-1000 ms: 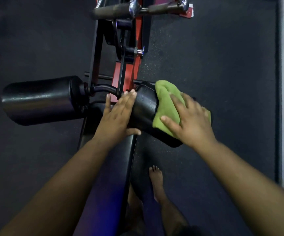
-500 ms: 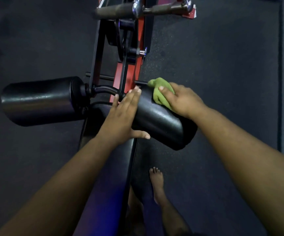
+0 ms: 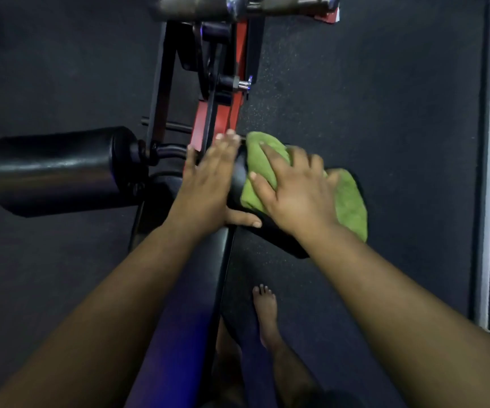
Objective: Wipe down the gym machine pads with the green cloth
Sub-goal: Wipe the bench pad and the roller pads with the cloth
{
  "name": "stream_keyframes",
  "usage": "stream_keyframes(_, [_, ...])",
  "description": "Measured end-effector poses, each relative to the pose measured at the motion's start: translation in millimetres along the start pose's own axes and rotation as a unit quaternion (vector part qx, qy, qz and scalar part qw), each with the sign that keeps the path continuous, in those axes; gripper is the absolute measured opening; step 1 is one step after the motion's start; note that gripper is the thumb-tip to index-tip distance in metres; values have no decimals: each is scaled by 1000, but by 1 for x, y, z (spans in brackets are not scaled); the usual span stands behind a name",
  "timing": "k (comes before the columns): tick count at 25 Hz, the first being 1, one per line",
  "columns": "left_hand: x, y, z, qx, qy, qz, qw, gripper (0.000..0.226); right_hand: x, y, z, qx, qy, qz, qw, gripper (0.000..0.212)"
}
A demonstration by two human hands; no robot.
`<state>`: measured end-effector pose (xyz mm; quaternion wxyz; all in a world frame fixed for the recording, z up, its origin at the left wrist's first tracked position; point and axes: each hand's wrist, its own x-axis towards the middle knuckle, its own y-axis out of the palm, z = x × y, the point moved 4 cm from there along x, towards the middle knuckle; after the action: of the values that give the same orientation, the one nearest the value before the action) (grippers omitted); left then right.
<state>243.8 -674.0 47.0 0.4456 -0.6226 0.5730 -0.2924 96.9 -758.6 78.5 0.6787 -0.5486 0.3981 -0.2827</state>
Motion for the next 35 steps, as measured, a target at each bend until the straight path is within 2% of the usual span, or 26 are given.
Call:
stream_keyframes(2, [-22, 8, 5, 8, 6, -44, 999, 145, 26, 3, 2, 60, 3, 57, 997, 62])
stream_keyframes(4, [-35, 18, 4, 50, 32, -31, 998, 142, 28, 5, -14, 109, -5, 99, 989, 66])
stream_keyframes(7, [-14, 7, 4, 81, 28, 17, 996, 144, -13, 5, -51, 102, -45, 89, 990, 74])
stream_keyframes(10, [-1, -4, 3, 79, 29, 50, 995, 145, -78, 6, -69, 60, -14, 44, 997, 74])
stream_keyframes(13, [0, -2, 5, 52, 7, 55, 997, 144, -72, 8, -35, -18, 14, 1, 1000, 68])
stream_keyframes(15, [-8, 2, 6, 39, -1, 26, 999, 140, -34, 4, 2, -24, -9, -31, 999, 65])
stream_keyframes(18, [-34, 18, 11, 32, -4, -22, 999, 137, 24, -2, 30, 58, -38, 36, 997, 64])
stream_keyframes(20, [-37, 22, 9, 43, -5, -16, 999, 139, 29, -3, 12, 113, -45, 98, 988, 66])
stream_keyframes(22, [-27, 12, 8, 75, 5, -5, 997, 140, 0, -1, -21, 116, -68, 118, 984, 70])
stream_keyframes(25, [-13, -2, 5, 99, 25, 39, 994, 140, -69, -5, -77, 99, -58, 61, 992, 72])
stream_keyframes(27, [-4, -8, 3, 94, 23, 60, 993, 140, -93, 1, -88, 90, -36, 46, 994, 73])
stream_keyframes(30, [5, -13, 5, 65, 3, 67, 996, 139, -71, 5, -56, 1, -2, 8, 1000, 73])
stream_keyframes(32, [-8, -8, 8, 33, -5, 28, 999, 136, -32, 3, -21, -5, -9, -3, 1000, 72])
stream_keyframes(35, [-47, 18, 4, 16, 24, -32, 999, 138, 18, 1, 13, 59, -26, 59, 996, 74])
